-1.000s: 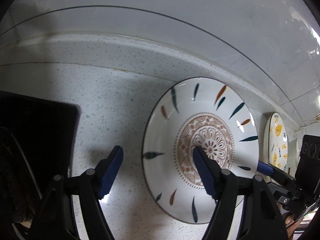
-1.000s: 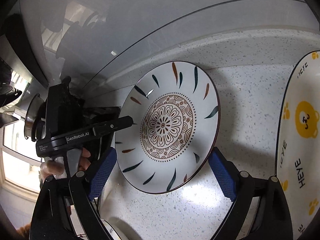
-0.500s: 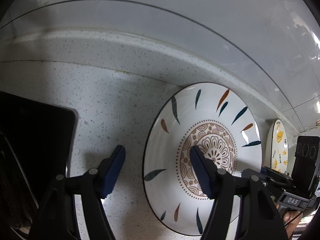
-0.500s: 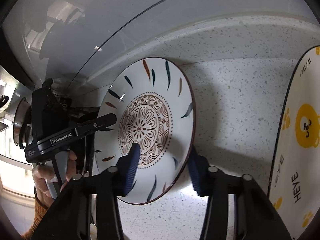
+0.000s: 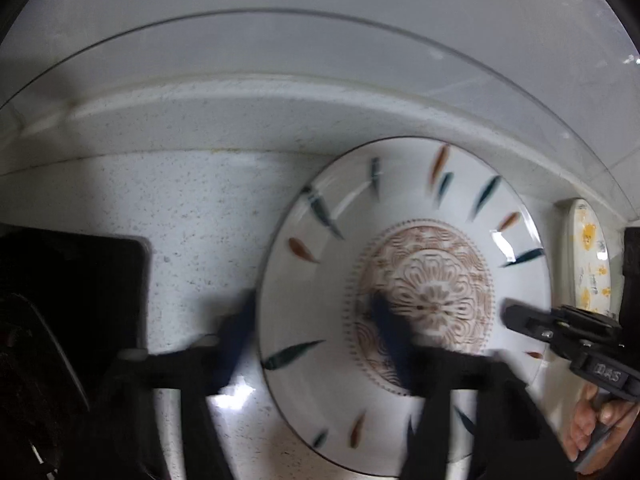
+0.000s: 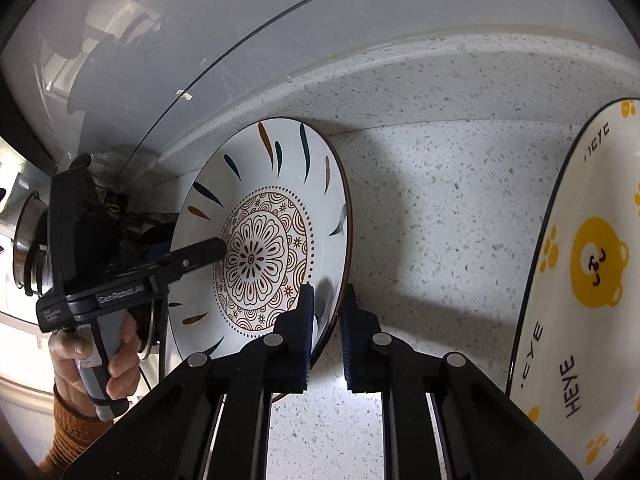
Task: Organize plates and bowls
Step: 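Lift the mandala plate and carry it over the bear plate by the hob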
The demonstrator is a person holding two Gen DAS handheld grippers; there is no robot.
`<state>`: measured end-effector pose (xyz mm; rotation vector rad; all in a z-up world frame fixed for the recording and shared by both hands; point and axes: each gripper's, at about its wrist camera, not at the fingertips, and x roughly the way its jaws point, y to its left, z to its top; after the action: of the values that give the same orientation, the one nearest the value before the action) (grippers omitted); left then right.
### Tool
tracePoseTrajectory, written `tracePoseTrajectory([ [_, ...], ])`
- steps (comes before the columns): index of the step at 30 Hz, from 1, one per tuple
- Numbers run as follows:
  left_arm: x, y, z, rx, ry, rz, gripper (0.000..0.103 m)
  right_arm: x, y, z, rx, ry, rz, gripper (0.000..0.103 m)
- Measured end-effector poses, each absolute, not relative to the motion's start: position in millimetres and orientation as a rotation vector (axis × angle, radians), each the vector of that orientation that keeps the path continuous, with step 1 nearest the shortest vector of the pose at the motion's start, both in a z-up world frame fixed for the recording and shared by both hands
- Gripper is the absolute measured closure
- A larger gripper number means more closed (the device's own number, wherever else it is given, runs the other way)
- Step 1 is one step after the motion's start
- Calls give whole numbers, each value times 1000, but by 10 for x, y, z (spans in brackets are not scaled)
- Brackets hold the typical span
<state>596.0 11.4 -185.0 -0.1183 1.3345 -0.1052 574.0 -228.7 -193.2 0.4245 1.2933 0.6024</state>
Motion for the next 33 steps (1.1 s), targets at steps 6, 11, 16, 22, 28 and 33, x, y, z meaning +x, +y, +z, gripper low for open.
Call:
tracePoseTrajectory([
  [6, 5888, 292, -1801, -177, 1325, -106, 82, 5714, -2239, -1880, 369, 1278, 586, 91],
  [11, 5747, 420, -1754, -230, 1343, -112, 85, 5636, -2203, -1852, 336, 1283, 568, 91],
  [16, 5494, 422, -1644, -253, 1347, -105, 86, 5440, -2201, -1755, 321, 1281, 569, 91],
  [22, 5073, 443, -1354, -261, 1308, -124, 86, 5079, -2262, -1500, 306, 1252, 578, 91],
  [28, 4390, 459, -1095, -291, 1311, -155, 85, 4527, -2342, -1183, 279, 1217, 604, 91],
  [33, 3769, 435, -970, -265, 1331, -178, 84, 4010, -2388, -1041, 255, 1216, 630, 91],
])
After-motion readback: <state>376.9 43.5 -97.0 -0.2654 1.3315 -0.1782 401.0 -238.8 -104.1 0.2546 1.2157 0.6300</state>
